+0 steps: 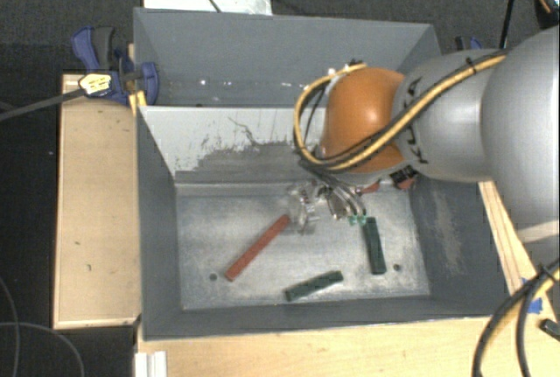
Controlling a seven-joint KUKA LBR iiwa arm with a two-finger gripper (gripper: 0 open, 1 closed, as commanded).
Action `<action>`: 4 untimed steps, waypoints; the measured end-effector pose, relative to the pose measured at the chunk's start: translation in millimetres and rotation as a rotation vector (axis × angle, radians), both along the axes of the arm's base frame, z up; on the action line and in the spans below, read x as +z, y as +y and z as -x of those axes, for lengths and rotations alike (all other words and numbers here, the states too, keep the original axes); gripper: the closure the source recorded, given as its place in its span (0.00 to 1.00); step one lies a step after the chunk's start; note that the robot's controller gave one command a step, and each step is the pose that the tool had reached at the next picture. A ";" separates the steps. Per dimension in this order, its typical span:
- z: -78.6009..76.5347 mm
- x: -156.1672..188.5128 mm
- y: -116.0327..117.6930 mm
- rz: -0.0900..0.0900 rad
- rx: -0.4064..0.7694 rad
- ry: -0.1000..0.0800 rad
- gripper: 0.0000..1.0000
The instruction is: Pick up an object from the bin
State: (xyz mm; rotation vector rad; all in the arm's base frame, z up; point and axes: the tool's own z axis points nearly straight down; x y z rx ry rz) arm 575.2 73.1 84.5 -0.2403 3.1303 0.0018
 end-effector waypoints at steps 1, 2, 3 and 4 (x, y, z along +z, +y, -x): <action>0.0 0.0 0.0 0.000 -0.001 0.000 0.00; -9.9 -14.2 41.0 -0.001 0.088 -0.004 0.00; -9.9 -13.8 39.3 0.000 0.084 -0.003 1.00; 0.7 124.6 80.7 -0.002 0.140 -0.009 1.00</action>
Offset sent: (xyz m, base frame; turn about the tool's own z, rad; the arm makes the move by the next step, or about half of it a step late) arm 0.0000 0.0000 0.0000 0.0000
